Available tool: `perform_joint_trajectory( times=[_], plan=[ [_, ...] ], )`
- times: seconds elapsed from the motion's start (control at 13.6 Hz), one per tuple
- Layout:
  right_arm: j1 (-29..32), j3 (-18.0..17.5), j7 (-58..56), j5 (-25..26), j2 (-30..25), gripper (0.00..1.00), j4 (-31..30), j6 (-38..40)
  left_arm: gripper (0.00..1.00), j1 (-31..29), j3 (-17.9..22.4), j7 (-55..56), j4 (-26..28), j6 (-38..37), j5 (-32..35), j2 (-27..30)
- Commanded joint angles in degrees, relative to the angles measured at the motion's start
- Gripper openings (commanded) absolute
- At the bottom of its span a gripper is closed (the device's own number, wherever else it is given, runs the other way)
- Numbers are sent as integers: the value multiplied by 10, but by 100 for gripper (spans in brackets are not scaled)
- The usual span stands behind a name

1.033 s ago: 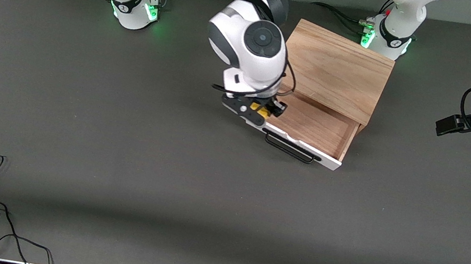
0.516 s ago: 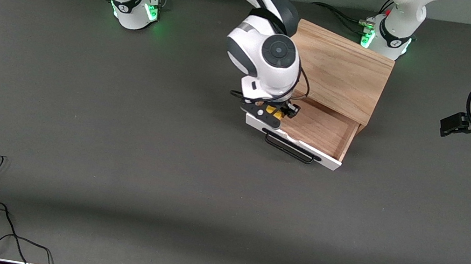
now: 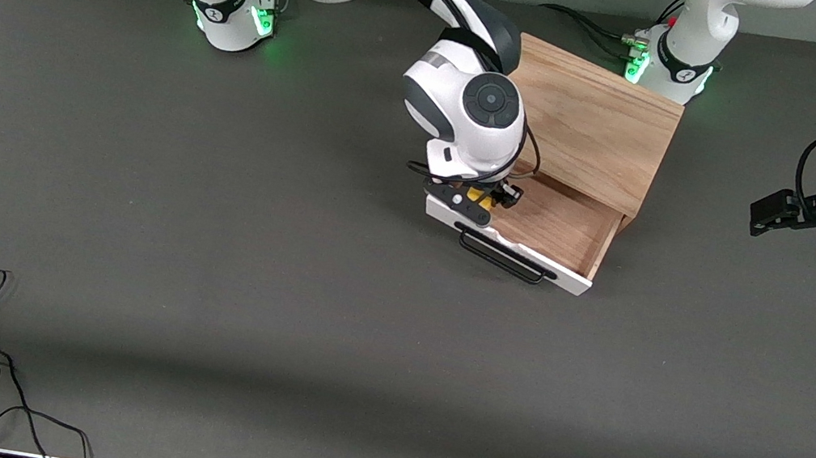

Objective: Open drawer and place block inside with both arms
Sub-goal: 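Lower the cube into the drawer and open the right gripper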

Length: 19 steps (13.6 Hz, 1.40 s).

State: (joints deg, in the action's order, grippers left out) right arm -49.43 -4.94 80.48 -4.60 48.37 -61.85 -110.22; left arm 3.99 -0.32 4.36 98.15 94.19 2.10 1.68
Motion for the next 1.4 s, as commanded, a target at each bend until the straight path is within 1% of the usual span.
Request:
perform_joint_trajectory(
  times=[0.0,0.15,0.22,0.3,0.44,0.52,0.66,0.81,1.03,1.11,1.18,1.33],
  plan=[
    [-5,3,13,3,9,98,18,3,100,10,9,-10,-26,-1,-7,-11],
    [-13,5,13,12,8,99,19,3,100,9,9,-9,-37,-1,-7,-21],
    [-13,6,13,12,6,99,19,3,100,-1,2,-10,-37,0,-7,-23],
    [-12,7,11,12,2,99,19,4,100,-13,-13,-10,-37,0,-7,-23],
    [-5,9,6,10,-20,99,20,11,100,-14,-16,-9,-37,-1,-7,-23],
    [6,10,3,9,-37,99,19,32,100,-13,-16,-10,-37,-3,-7,-22],
    [34,9,-23,6,-65,99,22,103,100,-13,-16,-10,-37,-7,-7,-22],
    [64,10,-90,3,-117,99,14,187,100,-14,-15,-14,-36,-12,-7,-19],
    [137,10,-211,4,-189,99,9,323,100,-14,-13,-31,-36,-23,-6,-17],
    [166,11,-260,4,-210,99,3,354,100,-14,-13,-32,-35,-24,-5,-16],
    [196,11,-305,4,-236,99,-10,373,100,-14,-13,-33,-35,-24,-5,-16],
    [251,13,-383,6,-294,99,-68,381,100,-14,-13,-43,-35,-29,-5,-14]
  ],
)
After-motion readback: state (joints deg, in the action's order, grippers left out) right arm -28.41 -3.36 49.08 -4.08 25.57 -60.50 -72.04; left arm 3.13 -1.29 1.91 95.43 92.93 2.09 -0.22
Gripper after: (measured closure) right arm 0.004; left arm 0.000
